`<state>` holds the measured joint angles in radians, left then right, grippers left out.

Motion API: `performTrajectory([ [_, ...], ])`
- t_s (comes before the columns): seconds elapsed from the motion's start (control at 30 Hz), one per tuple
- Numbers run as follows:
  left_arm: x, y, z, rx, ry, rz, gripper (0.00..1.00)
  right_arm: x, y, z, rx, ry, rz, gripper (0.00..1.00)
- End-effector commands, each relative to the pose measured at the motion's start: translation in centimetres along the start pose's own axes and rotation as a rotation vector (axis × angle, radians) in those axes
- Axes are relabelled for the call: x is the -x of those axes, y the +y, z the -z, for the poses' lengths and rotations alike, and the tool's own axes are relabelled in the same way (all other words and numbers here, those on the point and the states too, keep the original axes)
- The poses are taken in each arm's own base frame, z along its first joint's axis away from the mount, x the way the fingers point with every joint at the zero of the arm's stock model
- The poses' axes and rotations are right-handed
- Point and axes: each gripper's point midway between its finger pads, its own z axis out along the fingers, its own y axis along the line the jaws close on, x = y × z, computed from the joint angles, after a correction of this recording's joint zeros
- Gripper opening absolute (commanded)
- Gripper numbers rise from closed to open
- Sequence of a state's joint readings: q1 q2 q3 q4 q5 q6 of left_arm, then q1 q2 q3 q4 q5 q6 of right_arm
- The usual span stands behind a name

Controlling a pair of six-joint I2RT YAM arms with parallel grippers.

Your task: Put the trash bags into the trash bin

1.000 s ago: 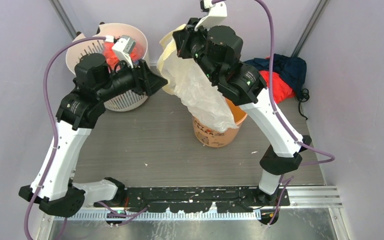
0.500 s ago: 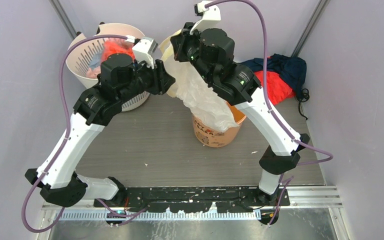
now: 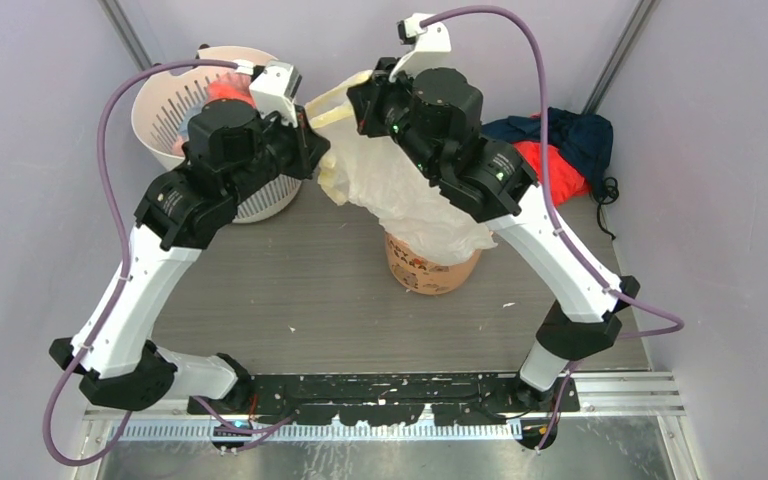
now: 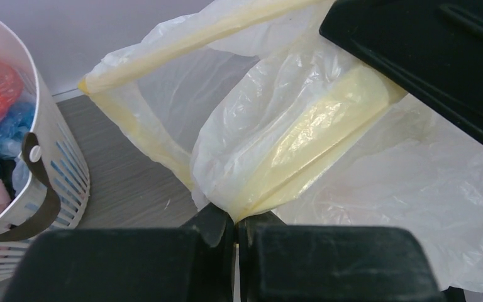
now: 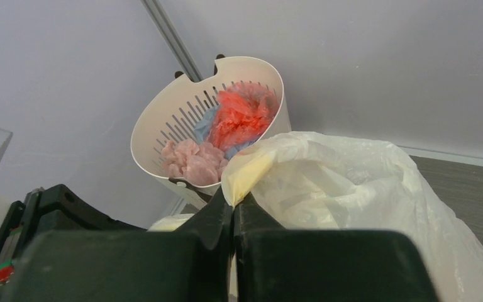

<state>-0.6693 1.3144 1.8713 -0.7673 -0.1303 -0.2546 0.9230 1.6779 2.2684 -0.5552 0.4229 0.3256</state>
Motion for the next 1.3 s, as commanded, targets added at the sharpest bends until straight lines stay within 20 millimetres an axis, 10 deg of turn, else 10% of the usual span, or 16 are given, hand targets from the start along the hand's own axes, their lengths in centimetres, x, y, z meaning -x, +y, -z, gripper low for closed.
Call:
performTrajectory([
  [0.0,1.4,-1.5,1.4,-0.087,-0.014,-0.017,0.00,4.7,-0.3,3.4,0.021,-0.087,-0.036,0.24],
  [0.13,2.5,-3.2,2.7,-0.176,-0.006,-0.017,0.00,5.4,-1.5,6.3,0.011,-0.070,-0.011,0.62],
  [0.67,6.5,-7.6,2.6,-0.410,0.003,-0.014,0.00,6.3,-7.9,22.4,0.087,-0.111,0.030,0.73],
  [0.97,6.8,-7.2,1.3,-0.413,-0.005,0.023,0.00,-2.2,-6.3,21.3,0.214,0.132,0.053,0.76],
  [1.27,6.4,-5.9,0.0,-0.368,0.007,0.033,0.00,-5.7,-4.8,20.8,0.289,0.212,-0.042,0.82],
])
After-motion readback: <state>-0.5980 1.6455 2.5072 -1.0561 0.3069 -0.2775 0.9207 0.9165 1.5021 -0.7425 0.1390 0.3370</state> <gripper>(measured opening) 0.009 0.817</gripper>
